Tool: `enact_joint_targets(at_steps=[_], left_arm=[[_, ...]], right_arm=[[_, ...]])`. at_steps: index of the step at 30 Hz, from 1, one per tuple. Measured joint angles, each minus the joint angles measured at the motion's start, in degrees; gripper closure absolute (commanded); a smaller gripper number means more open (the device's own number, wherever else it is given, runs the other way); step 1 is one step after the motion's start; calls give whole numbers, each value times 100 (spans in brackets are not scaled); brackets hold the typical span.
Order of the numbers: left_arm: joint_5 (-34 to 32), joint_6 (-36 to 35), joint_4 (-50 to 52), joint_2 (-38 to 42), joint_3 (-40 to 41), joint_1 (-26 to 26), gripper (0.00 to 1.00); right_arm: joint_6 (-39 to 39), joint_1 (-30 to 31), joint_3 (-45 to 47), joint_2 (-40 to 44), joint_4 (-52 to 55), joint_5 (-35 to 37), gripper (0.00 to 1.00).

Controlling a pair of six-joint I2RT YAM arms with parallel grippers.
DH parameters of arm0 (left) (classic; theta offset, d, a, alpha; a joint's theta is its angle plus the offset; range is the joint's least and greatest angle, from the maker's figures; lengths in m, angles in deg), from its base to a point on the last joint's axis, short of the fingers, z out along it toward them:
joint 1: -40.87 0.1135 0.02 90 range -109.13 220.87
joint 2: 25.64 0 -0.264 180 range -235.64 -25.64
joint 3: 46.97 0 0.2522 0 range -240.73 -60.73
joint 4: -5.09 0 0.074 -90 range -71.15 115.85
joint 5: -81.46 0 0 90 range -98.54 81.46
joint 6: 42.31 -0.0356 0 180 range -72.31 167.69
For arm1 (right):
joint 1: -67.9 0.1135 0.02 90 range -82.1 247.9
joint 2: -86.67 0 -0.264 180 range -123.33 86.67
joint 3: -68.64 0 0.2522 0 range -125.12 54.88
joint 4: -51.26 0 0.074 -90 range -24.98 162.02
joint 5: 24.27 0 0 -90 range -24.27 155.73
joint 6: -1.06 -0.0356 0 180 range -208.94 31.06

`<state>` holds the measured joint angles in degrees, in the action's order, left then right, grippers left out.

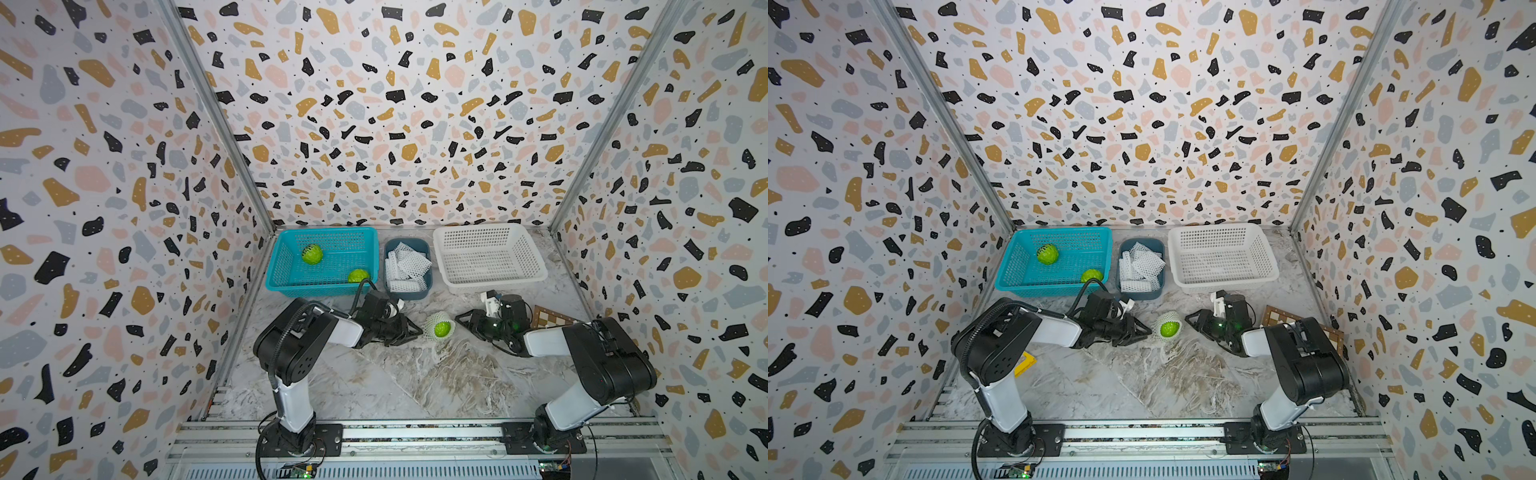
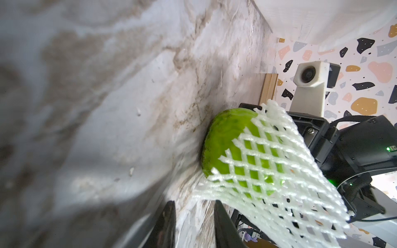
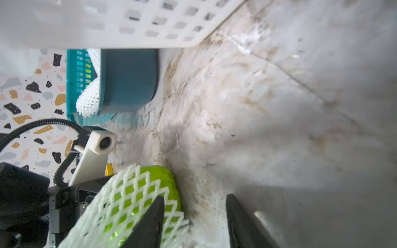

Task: Sleeve custard apples in foam nets
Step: Put on the foam net on the custard apple.

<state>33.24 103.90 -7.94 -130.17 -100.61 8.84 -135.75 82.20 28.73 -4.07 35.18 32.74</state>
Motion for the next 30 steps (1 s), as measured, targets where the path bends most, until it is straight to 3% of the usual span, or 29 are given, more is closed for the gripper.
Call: enact_joint_targets(at_steps=[3, 9, 19, 24, 30], left_arm=[[-70, 7, 9, 116, 94, 0, 63], [-299, -26, 284, 693, 385, 0, 46], [-850, -313, 1224, 2190, 767, 0, 37], [-1104, -463, 1757, 2789, 866, 0, 36], [-1296, -654, 2221, 3265, 944, 9, 35]], right_arm=[[170, 0, -74, 271, 498, 238, 34], [654, 262, -402, 1130, 1856, 979, 0], [1296, 1941, -1703, 1545, 3467, 2354, 0], [1370, 2675, -2216, 1110, 3912, 2992, 0], [1355, 2988, -2570, 455, 4291, 3571, 0]])
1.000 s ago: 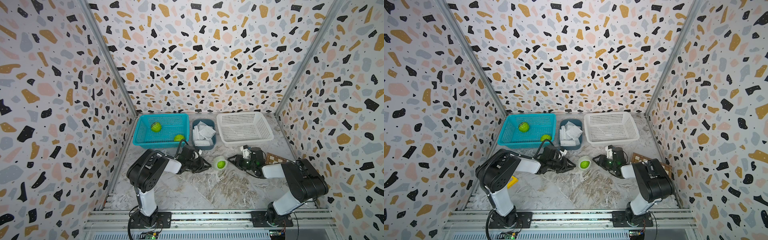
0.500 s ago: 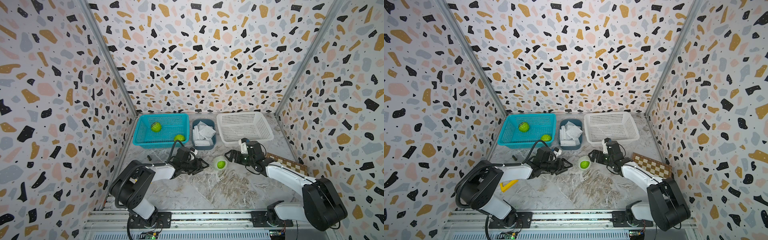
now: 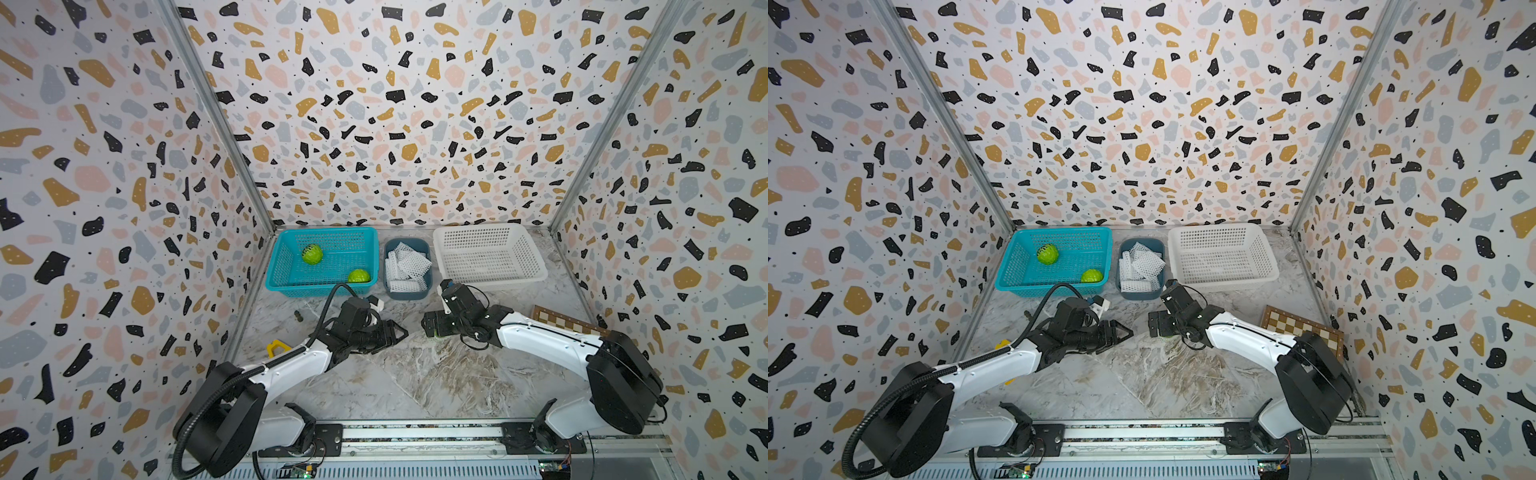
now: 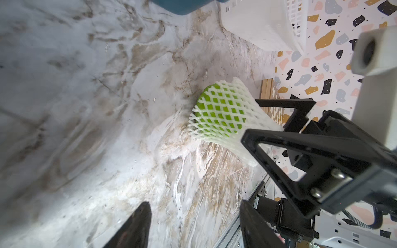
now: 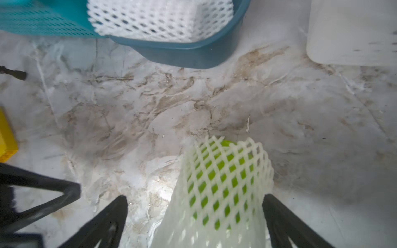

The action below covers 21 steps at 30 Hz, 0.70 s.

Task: Sleeve custard apples in foam nets
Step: Put on the foam net on the custard apple.

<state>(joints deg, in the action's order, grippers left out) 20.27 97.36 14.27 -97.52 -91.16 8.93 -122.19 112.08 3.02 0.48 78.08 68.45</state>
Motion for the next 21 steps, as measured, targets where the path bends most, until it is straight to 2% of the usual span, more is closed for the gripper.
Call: enact_joint_targets(at_steps=[9, 21], left_arm=[[-103, -66, 251, 138, 83, 13, 36], [-101, -66, 289, 92, 83, 37, 37]], right_arm=[[-7, 20, -267, -608, 160, 293, 13], [254, 20, -428, -981, 131, 345, 24]])
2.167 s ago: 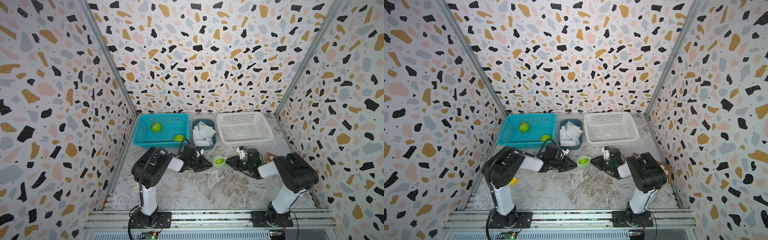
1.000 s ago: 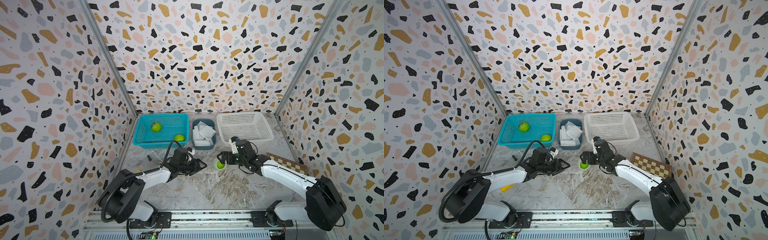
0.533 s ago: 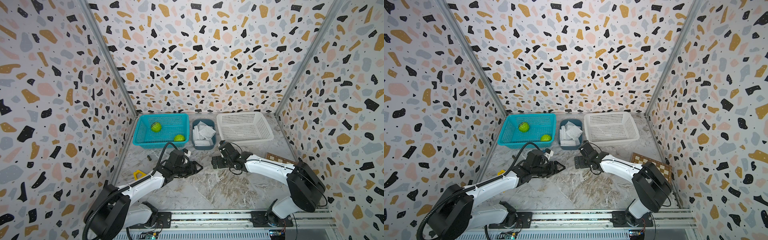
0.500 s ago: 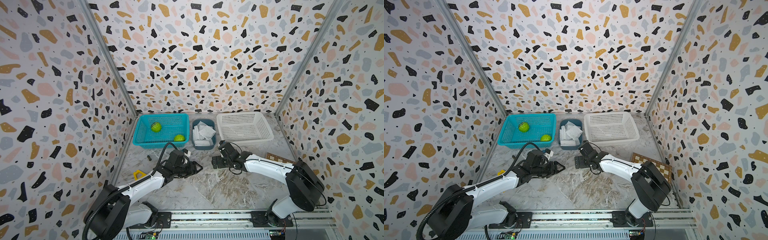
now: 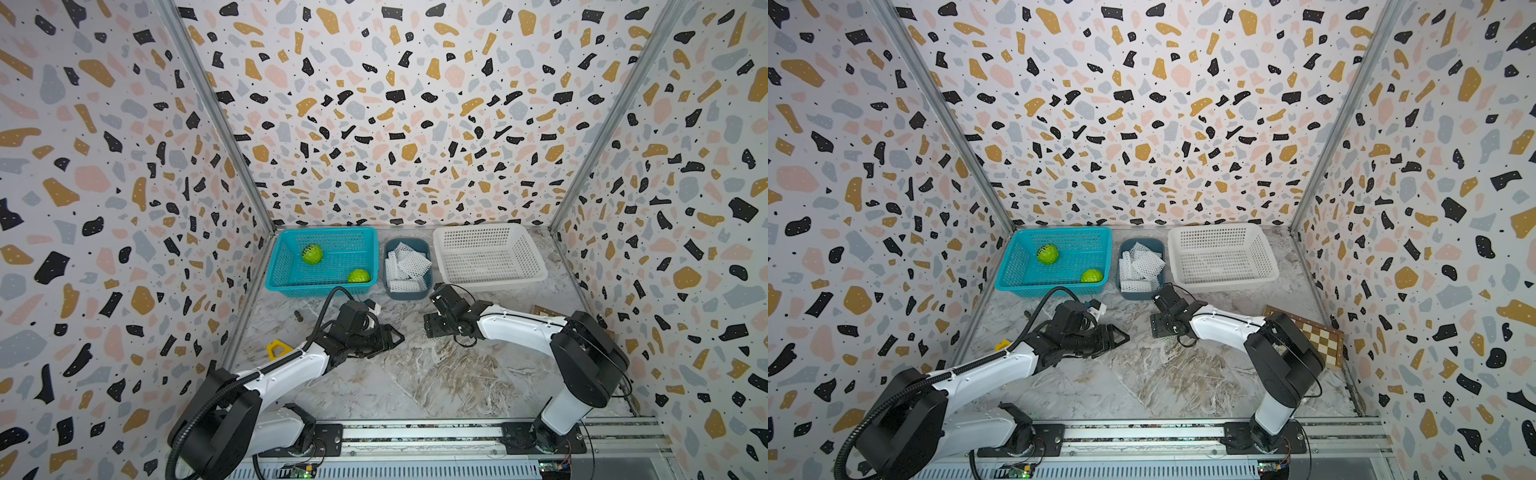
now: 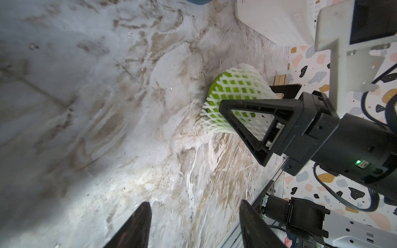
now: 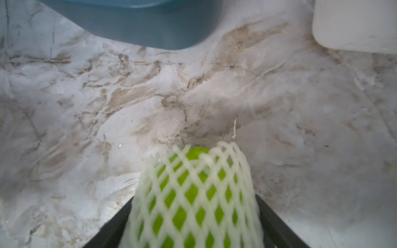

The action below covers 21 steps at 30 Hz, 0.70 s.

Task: Sleeve custard apples in foam nets
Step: Put on the foam net on the custard apple.

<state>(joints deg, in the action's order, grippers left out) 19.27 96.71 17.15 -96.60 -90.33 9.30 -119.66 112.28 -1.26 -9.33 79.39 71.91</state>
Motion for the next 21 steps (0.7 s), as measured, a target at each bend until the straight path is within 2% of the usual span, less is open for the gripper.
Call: enact_joint_targets(at_steps=[12, 21], left_arm=[[11, 0, 0, -20, 0, 2, 37], [9, 0, 31, -20, 0, 9, 37]], right_arm=[[487, 0, -260, -387, -118, -286, 18], [745, 0, -304, -428, -90, -402, 26]])
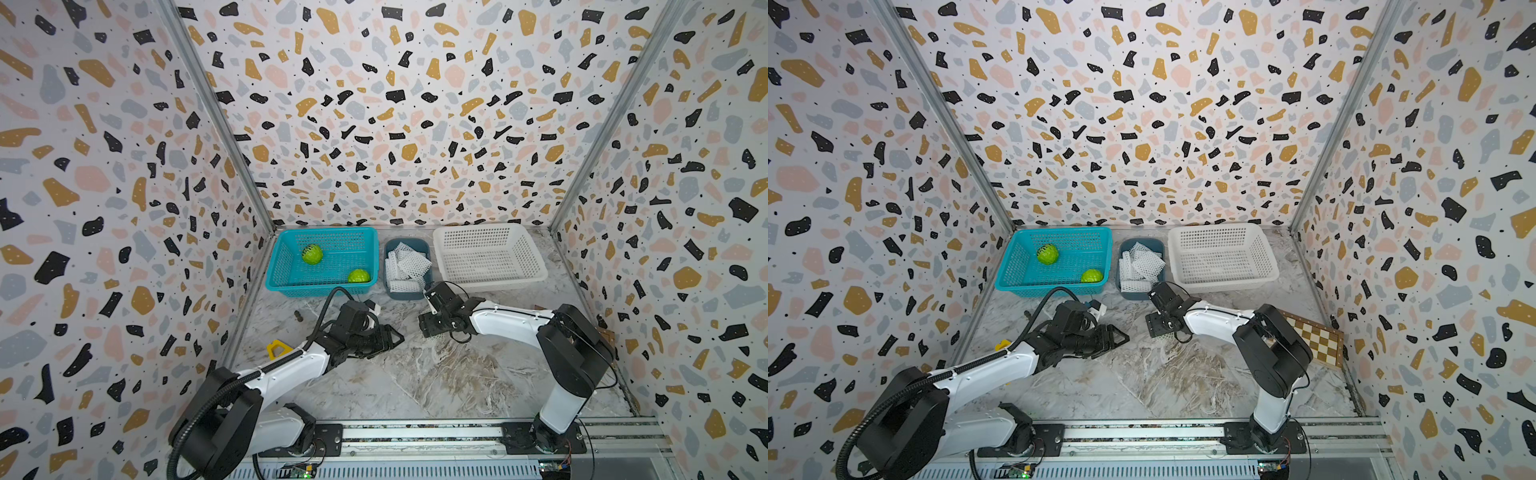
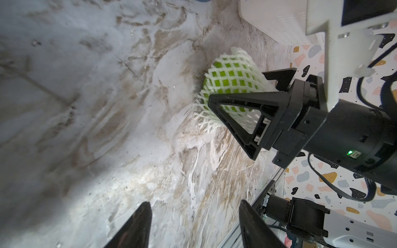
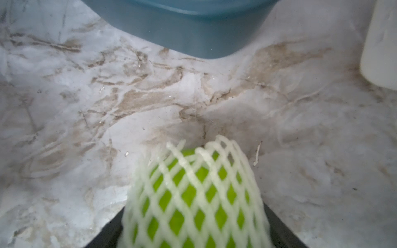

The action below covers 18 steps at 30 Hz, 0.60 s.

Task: Sleeve custard apples in foam nets
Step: Put on the foam net on the custard apple.

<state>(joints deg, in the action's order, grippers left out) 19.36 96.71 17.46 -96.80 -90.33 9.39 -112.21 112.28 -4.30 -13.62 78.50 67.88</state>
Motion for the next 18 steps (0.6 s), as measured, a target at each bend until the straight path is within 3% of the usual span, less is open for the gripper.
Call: enact_joint_targets(at_steps=[14, 18], left_arm=[[-39, -20, 306, 339, 59, 96, 37], [-44, -20, 376, 337, 87, 101, 37]], right_arm=[[750, 549, 146, 308, 612, -391, 25], [841, 664, 92, 240, 612, -385, 17]])
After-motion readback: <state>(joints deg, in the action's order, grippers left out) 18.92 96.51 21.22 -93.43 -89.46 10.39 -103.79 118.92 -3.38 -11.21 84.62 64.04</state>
